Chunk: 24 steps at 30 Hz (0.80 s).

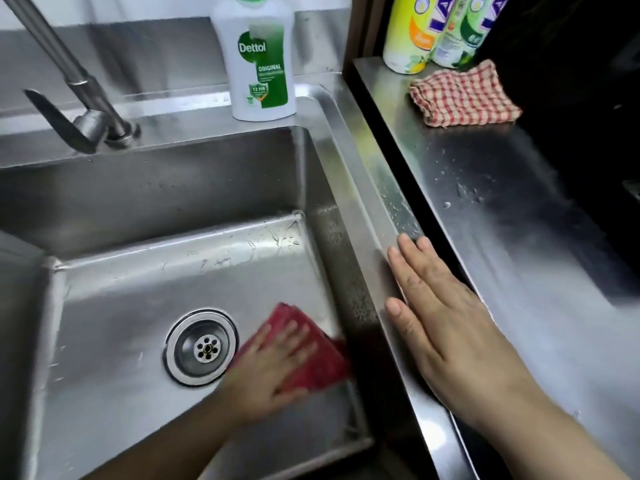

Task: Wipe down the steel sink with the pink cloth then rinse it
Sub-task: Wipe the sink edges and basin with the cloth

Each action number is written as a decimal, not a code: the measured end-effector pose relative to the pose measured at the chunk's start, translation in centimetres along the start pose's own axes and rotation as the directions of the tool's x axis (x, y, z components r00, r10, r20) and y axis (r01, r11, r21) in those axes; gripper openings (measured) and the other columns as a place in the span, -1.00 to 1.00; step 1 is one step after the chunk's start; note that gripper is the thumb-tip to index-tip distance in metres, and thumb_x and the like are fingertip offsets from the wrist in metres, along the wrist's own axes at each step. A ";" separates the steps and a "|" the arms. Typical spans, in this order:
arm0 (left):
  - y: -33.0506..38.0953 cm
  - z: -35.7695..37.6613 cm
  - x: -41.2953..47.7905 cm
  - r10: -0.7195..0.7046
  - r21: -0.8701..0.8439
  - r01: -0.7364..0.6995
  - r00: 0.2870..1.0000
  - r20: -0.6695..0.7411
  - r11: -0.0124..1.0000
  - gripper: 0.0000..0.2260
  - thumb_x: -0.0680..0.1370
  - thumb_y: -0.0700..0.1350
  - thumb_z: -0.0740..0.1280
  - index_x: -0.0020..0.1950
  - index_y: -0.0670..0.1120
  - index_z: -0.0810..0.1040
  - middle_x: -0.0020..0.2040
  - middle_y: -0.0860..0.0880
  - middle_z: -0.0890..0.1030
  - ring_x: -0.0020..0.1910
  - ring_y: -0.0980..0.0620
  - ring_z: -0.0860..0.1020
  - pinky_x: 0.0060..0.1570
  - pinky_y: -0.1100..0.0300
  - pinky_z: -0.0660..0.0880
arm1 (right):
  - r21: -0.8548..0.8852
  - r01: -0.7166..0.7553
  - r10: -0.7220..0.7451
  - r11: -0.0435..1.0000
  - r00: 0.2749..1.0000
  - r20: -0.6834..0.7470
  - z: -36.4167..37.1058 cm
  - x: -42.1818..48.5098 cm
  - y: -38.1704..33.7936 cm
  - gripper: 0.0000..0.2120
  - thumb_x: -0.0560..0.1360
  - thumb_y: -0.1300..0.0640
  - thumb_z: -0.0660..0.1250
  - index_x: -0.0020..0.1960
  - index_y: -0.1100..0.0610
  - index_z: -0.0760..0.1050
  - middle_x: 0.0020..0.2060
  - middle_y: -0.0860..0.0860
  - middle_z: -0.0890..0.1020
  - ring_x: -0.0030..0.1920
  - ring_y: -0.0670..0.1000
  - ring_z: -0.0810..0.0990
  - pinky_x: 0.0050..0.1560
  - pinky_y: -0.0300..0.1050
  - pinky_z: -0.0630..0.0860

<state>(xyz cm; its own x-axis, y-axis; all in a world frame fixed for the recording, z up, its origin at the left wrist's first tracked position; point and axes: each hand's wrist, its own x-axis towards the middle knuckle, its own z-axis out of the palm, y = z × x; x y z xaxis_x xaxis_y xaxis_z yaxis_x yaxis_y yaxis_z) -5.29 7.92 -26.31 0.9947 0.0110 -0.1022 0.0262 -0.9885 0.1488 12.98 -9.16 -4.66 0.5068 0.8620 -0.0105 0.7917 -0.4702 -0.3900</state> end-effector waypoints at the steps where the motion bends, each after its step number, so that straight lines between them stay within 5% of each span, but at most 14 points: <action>1: -2.0 -0.2 1.1 -0.189 -0.010 0.189 0.981 -0.031 0.982 -0.37 0.53 0.35 -0.08 0.50 0.03 0.13 0.48 -0.08 0.30 0.53 0.03 -0.07 0.43 -0.05 -0.07 | -0.006 0.007 -0.007 1.000 1.000 -0.017 0.1 0.0 0.1 -0.43 0.55 -0.19 -0.11 0.51 -0.01 0.07 0.51 -0.16 0.07 0.49 -0.23 -0.12 0.45 -0.28 -0.12; 3: -6.9 -1.1 2.5 -0.592 -0.084 0.586 0.798 -0.114 0.806 -0.30 0.50 0.38 -0.18 0.52 0.01 0.07 0.53 -0.09 0.16 0.53 0.02 -0.13 0.44 0.01 -0.29 | -0.027 0.022 -0.023 0.999 0.999 -0.048 0.3 0.0 0.2 -0.44 0.57 -0.17 -0.08 0.50 0.03 0.14 0.50 -0.12 0.14 0.50 -0.20 -0.06 0.44 -0.30 -0.10; 5: -11.6 -2.5 1.9 -0.834 -0.194 0.814 0.549 -0.052 0.547 -0.32 0.51 0.36 -0.13 0.54 0.03 -0.05 0.57 -0.05 -0.05 0.53 -0.01 -0.17 0.42 -0.01 -0.35 | -0.025 0.027 -0.028 0.999 0.998 -0.063 0.4 0.0 0.3 -0.45 0.57 -0.17 -0.06 0.49 0.04 0.17 0.50 -0.11 0.16 0.50 -0.19 -0.02 0.44 -0.29 -0.07; 7: -14.3 -3.5 0.8 -0.908 -0.275 0.875 0.418 0.015 0.398 -0.36 0.56 0.30 -0.03 0.55 0.05 -0.09 0.57 -0.02 -0.14 0.53 0.00 -0.20 0.45 -0.09 -0.27 | -0.021 0.039 -0.041 0.999 0.995 -0.089 0.4 0.1 0.4 -0.46 0.58 -0.16 -0.05 0.48 0.05 0.20 0.49 -0.10 0.20 0.50 -0.16 0.03 0.43 -0.29 -0.03; 11: -13.5 -3.6 2.2 -0.962 -0.306 0.916 0.272 -0.003 0.260 -0.38 0.58 0.22 -0.01 0.55 -0.03 -0.10 0.57 -0.08 -0.12 0.53 -0.05 -0.19 0.45 -0.20 -0.19 | -0.035 0.036 -0.040 0.999 0.993 -0.111 0.5 0.3 0.2 -0.45 0.60 -0.19 -0.08 0.47 0.06 0.21 0.48 -0.07 0.25 0.49 -0.11 0.09 0.41 -0.20 0.06; 13: -11.6 -3.5 4.5 -0.945 -0.328 0.892 0.327 -0.010 0.312 -0.36 0.56 0.25 -0.08 0.55 -0.05 -0.07 0.57 -0.10 -0.11 0.53 -0.09 -0.18 0.45 -0.23 -0.20 | -0.042 0.037 -0.041 0.998 0.993 -0.115 0.5 0.3 0.2 -0.45 0.60 -0.20 -0.09 0.48 0.06 0.19 0.48 -0.07 0.23 0.49 -0.11 0.09 0.41 -0.19 0.06; 16: -7.9 -3.2 8.8 -0.807 -0.282 0.773 0.590 -0.008 0.568 -0.24 0.40 0.33 -0.29 0.54 0.01 -0.08 0.57 -0.06 -0.12 0.53 -0.06 -0.20 0.42 -0.15 -0.26 | -0.045 0.036 -0.040 0.998 0.993 -0.111 0.3 0.3 0.2 -0.46 0.61 -0.20 -0.09 0.48 0.05 0.18 0.48 -0.10 0.22 0.49 -0.10 0.09 0.43 -0.22 0.03; 18: -5.8 -3.4 11.8 -0.756 -0.264 0.732 0.654 0.015 0.628 -0.20 0.35 0.32 -0.36 0.54 0.02 -0.09 0.57 -0.04 -0.14 0.52 -0.05 -0.23 0.42 -0.14 -0.29 | -0.059 0.038 -0.044 0.998 0.992 -0.116 0.3 0.3 0.1 -0.47 0.61 -0.19 -0.09 0.48 0.05 0.18 0.48 -0.11 0.22 0.49 -0.10 0.09 0.43 -0.23 0.04; 21: -5.1 -3.4 12.7 -0.686 -0.274 0.661 0.728 0.008 0.698 -0.20 0.38 0.35 -0.35 0.54 0.01 -0.04 0.57 -0.02 -0.10 0.52 -0.02 -0.23 0.42 -0.09 -0.33 | -0.062 0.040 -0.047 0.997 0.990 -0.132 0.2 0.3 0.1 -0.48 0.62 -0.17 -0.07 0.48 0.06 0.21 0.47 -0.09 0.24 0.49 -0.09 0.10 0.43 -0.20 0.06; 24: -4.7 -2.0 8.0 -0.454 -0.185 0.432 0.885 -0.100 0.883 -0.29 0.52 0.35 -0.21 0.51 -0.04 0.16 0.53 -0.05 0.17 0.53 -0.01 -0.11 0.45 -0.09 -0.17 | -0.048 0.034 -0.040 0.998 0.990 -0.133 0.1 0.1 0.1 -0.48 0.62 -0.17 -0.07 0.48 0.07 0.21 0.48 -0.06 0.25 0.49 -0.08 0.11 0.41 -0.13 0.10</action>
<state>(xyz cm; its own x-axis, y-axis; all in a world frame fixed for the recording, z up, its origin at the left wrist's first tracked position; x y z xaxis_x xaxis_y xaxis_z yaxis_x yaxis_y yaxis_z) 2.73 12.92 -25.80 0.8786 0.4739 -0.0597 0.4713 -0.8398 0.2693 13.07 -9.07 -4.84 0.5157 0.8472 0.1276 0.8239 -0.4495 -0.3452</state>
